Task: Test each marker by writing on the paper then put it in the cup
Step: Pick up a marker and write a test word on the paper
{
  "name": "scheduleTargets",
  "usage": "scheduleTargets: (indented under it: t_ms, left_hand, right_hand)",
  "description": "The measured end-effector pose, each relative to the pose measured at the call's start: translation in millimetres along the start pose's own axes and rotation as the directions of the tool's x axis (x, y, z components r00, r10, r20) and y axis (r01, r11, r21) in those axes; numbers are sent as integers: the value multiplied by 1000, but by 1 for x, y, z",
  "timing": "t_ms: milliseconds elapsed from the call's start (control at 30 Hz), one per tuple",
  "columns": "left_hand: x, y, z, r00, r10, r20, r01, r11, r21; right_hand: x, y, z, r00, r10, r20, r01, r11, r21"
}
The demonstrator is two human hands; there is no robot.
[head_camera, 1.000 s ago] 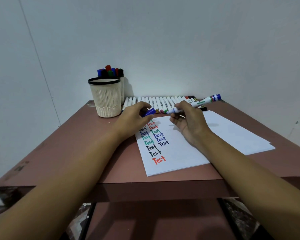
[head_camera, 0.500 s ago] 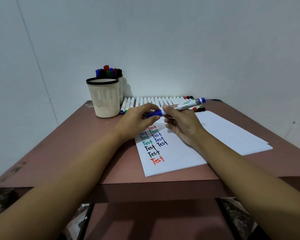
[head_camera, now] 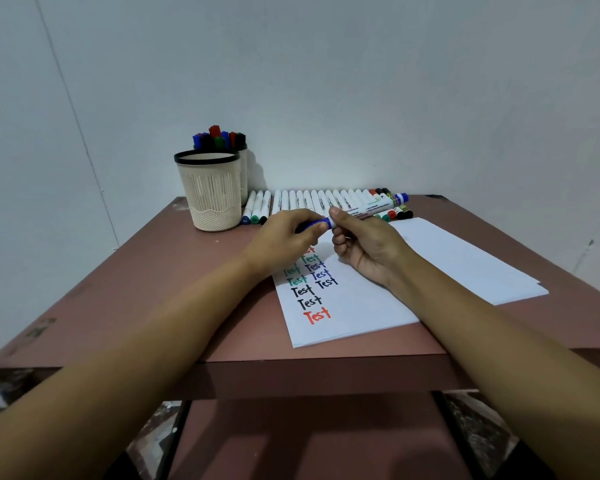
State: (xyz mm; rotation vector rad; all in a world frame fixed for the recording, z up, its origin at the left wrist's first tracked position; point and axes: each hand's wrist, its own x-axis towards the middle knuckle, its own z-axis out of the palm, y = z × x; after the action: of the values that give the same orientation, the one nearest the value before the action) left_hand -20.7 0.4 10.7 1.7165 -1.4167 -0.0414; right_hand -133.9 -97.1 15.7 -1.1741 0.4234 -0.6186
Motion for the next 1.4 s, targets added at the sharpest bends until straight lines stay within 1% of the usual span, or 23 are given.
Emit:
scheduleTargets:
  t_ms: [67, 100, 133, 167, 233, 267, 300, 333, 367, 400, 433, 467, 500, 533, 600, 633, 733, 800, 900, 1067, 1200, 1300, 1400]
  left_hand:
    - [1, 2, -1, 997, -72, -5, 71, 989, -130]
    - [2, 5, -3, 993, -120, -12, 114, 964, -240]
    - [3, 8, -5, 986, -167, -17, 150, 919, -365]
    - [3, 12, -8, 978, -210, -18, 173, 851, -496]
    - [3, 16, -17, 961, -276, -31, 176, 691, -702]
    - [4, 17, -23, 951, -305, -55, 161, 638, -753]
    - [4, 16, -29, 939, -333, -88, 145, 613, -777]
    - [4, 16, -36, 928, -349, -128, 127, 622, -773]
    - [5, 17, -44, 923, -347, -167, 106, 648, -754]
    - [6, 17, -52, 922, -329, -206, 80, 681, -728]
    - [9, 20, -62, 921, -302, -246, 48, 715, -698]
    - [12, 23, -74, 918, -276, -286, 24, 757, -653]
    - [16, 26, -88, 910, -251, -330, 9, 808, -590]
    - [21, 30, -102, 899, -224, -377, 6, 866, -499]
    - [31, 37, -134, 874, -151, -462, 25, 963, -268]
    - [35, 39, -148, 862, -117, -493, 38, 985, -167]
    - [45, 40, -182, 825, -67, -561, 98, 995, 26]
    - [47, 37, -192, 819, -56, -571, 156, 979, 129]
    - [45, 26, -187, 844, -73, -531, 211, 956, 204]
    - [36, -6, -155, 920, -119, -373, 258, 901, 350]
    - [34, -20, -137, 932, -174, -319, 303, 855, 420]
    - [32, -22, -129, 945, -125, -301, 273, 808, 521]
    - [28, -20, -119, 942, 3, -336, 192, 815, 546]
  right_hand:
    - [0, -1, 2, 1000, -4, -5, 4, 1000, -3]
    - [0, -1, 2, 1000, -10, -2, 10, 1000, 17]
    - [-1, -2, 4, 1000, -19, 0, 19, 998, 54]
    - [-3, -3, 5, 1000, -22, -3, 22, 995, 100]
    - [-4, -7, 4, 999, -25, -46, 34, 978, 207]
    - [-4, -10, 2, 996, -25, -90, 46, 968, 248]
    - [-4, -10, -1, 989, -35, -144, 69, 968, 243]
    - [-4, -9, -4, 976, -76, -203, 107, 983, 148]
    - [-4, -7, -5, 955, -163, -248, 149, 986, -74]
    - [-4, -1, -8, 928, -287, -239, 187, 910, -369]
    - [-5, 4, -8, 906, -390, -163, 218, 761, -611]
    - [-6, 9, -8, 899, -432, -70, 241, 622, -745]
    - [-7, 12, -8, 908, -420, -5, 240, 530, -813]
    - [-7, 14, -8, 921, -389, 21, 223, 483, -847]
    - [-7, 14, -9, 941, -338, 18, 179, 451, -875]
    - [-7, 13, -9, 943, -332, 8, 165, 448, -879]
    - [-8, 11, -7, 941, -339, -11, 151, 448, -881]
    - [-8, 10, -7, 942, -336, -5, 154, 447, -881]
    - [-6, 10, -7, 942, -334, -7, 158, 464, -872]
    - [-6, 10, -9, 945, -327, 7, 165, 458, -874]
    - [-5, 11, -9, 945, -326, 16, 166, 438, -883]
    - [-4, 11, -11, 943, -332, 21, 171, 430, -887]
    - [-4, 11, -10, 941, -337, 27, 178, 427, -886]
